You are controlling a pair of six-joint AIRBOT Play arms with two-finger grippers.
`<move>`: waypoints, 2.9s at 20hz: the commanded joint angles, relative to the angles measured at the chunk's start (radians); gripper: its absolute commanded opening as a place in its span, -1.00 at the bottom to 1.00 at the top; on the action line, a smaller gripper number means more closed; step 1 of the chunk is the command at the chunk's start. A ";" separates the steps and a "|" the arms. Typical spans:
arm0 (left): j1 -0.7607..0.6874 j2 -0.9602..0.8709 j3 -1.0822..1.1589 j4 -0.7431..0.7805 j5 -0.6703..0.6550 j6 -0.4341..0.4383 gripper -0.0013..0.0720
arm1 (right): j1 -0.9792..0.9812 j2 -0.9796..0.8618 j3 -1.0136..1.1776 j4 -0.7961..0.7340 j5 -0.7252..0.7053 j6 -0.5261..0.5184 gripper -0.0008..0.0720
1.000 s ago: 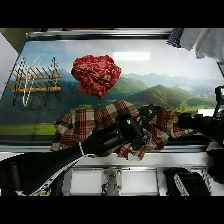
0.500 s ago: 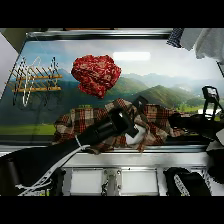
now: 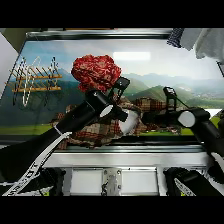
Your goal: Fold the clothes and pants, and hang the long-sleeved shirts on hangers.
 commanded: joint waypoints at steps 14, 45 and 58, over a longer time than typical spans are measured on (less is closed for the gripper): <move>0.121 0.103 0.333 -0.042 -0.107 0.145 -0.90 | 0.056 -0.089 0.406 -0.505 0.417 -0.135 -0.88; 0.346 -0.050 0.363 -0.282 -0.214 0.223 0.82 | 0.059 -0.257 0.578 -0.338 0.309 0.019 -0.88; 0.329 -0.249 0.364 -0.433 -0.282 0.236 -0.82 | 0.056 -0.221 0.585 -0.333 0.331 -0.081 -0.88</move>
